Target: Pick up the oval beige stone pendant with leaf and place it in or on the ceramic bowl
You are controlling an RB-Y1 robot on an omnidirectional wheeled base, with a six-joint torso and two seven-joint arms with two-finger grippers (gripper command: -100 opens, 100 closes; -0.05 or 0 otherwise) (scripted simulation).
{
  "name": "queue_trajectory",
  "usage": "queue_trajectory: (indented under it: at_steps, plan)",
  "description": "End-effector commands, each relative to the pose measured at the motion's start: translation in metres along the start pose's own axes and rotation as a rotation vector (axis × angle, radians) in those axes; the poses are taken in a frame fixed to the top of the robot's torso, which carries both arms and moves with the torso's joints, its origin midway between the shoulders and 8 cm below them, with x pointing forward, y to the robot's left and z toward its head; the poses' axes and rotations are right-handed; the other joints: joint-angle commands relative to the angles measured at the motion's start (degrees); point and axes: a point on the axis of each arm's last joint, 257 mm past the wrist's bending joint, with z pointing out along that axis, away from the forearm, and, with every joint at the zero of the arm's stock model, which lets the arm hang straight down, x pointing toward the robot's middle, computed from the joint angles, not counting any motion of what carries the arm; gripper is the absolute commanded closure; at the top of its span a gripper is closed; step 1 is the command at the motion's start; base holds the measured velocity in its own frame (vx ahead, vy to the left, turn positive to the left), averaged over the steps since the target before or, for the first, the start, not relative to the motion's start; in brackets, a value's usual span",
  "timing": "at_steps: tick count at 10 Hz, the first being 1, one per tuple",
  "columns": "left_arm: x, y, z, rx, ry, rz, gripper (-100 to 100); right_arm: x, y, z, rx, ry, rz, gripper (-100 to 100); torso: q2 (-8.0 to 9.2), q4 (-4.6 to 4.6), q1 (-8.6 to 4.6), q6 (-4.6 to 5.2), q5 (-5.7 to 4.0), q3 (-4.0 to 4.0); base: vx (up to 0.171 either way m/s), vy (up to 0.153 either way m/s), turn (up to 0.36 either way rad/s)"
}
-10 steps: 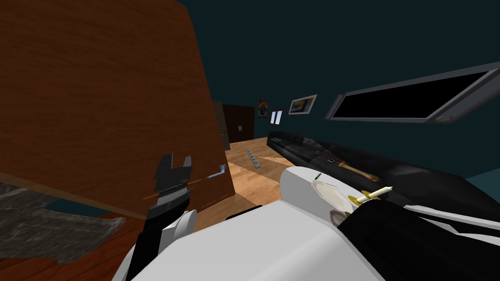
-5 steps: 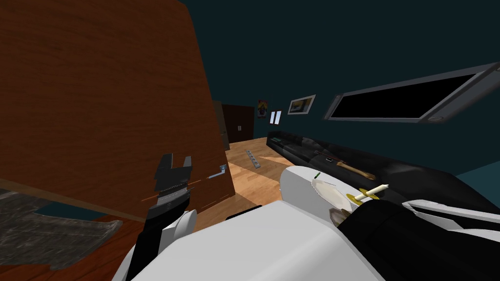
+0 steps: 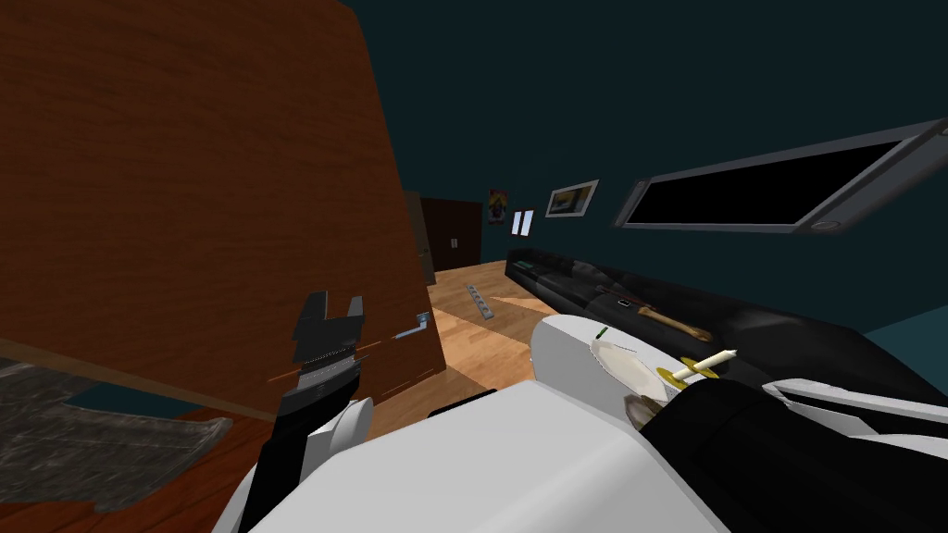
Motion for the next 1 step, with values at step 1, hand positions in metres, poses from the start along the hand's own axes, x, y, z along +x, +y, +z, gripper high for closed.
queue_trajectory:
  at_steps: [1]
  plan:
    - [0.0, 0.0, 0.0, 0.0, 0.0, 0.0, 0, 0.0, 0.0, 0.0, 0.0, 0.0, 0.0, 0, 0.0, 0.0, 0.0, 0.0, 0.0, 0.0, 0.0, 0.0, 0.0]
